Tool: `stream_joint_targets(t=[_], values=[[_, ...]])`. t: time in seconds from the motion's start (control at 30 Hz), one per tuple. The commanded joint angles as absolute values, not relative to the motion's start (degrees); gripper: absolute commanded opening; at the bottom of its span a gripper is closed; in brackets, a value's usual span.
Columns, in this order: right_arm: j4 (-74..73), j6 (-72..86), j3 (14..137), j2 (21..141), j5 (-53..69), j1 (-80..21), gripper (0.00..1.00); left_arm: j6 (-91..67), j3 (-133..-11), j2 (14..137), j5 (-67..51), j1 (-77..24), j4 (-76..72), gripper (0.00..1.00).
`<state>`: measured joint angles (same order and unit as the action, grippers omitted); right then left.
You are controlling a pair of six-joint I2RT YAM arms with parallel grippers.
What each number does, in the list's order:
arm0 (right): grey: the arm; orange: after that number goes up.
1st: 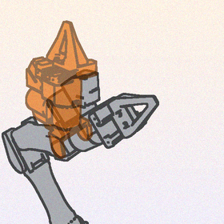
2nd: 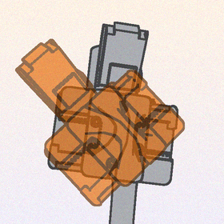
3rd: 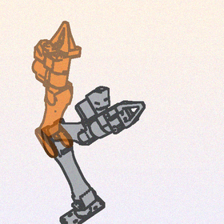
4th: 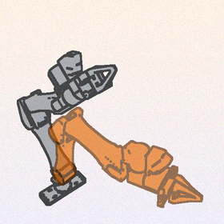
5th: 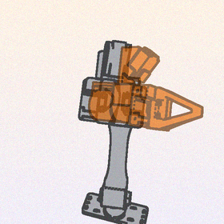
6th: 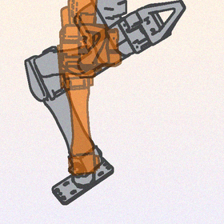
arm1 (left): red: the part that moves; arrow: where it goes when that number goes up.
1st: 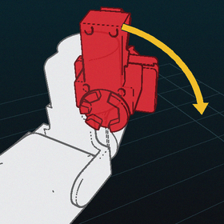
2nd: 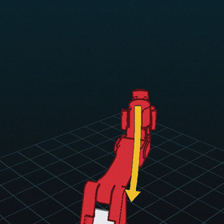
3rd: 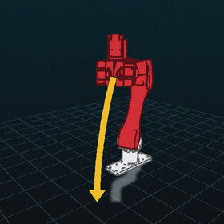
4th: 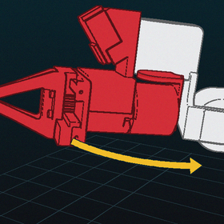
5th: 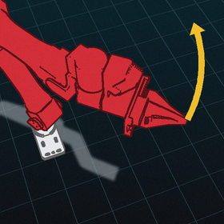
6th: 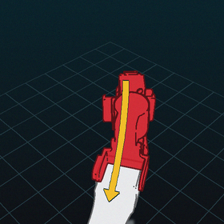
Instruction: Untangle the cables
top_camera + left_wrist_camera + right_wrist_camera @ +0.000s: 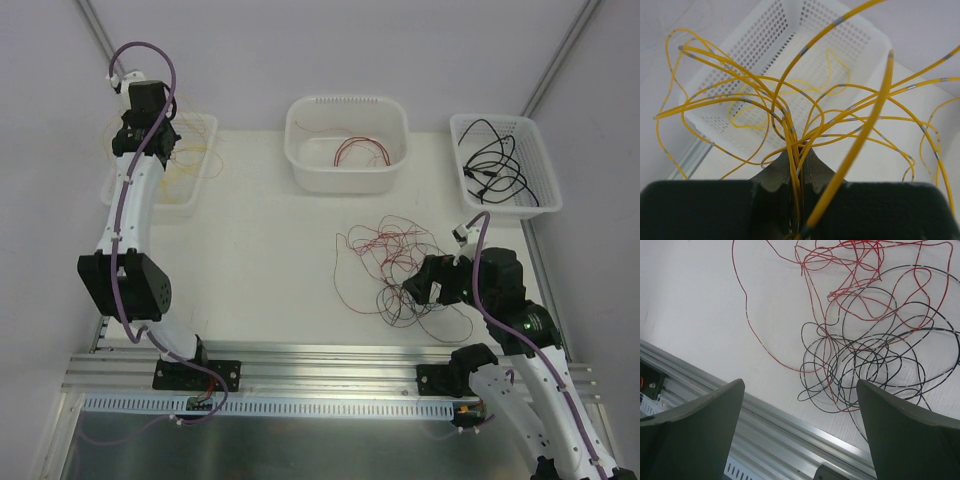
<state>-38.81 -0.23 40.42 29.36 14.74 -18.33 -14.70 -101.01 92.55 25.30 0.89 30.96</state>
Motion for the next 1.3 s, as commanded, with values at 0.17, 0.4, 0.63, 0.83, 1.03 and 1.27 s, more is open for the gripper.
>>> stream_joint_targets(t=[0.17, 0.4, 0.63, 0.83, 1.03, 1.27], values=[[-36.56, -1.76, 40.17, 29.97, 17.49, -18.72, 1.0, -20.65, -102.04, 105.72, 24.08, 8.96, 18.29, 0.0], [-37.79, -2.11, 40.25, 31.46, 17.05, -18.72, 1.0, -22.33, -109.33, 119.33, 19.07, 14.15, 18.02, 0.08], [-37.35, -2.11, 39.55, 33.13, 17.49, -18.81, 1.0, -21.0, -109.34, 118.84, 18.28, 14.24, 17.75, 0.82], [-38.67, -1.93, 40.6, 32.52, 17.58, -18.81, 1.0, -23.63, -104.87, 111.72, 17.5, 14.24, 17.4, 0.99], [-41.13, -1.58, 42.62, 30.41, 17.93, -18.81, 0.99, -26.98, -99.15, 101.88, 14.86, 13.45, 17.58, 0.99], [-44.29, -0.79, 43.24, 27.77, 18.99, -18.9, 1.0, -24.7, -89.14, 91.77, 6.78, 7.75, 17.58, 0.99]])
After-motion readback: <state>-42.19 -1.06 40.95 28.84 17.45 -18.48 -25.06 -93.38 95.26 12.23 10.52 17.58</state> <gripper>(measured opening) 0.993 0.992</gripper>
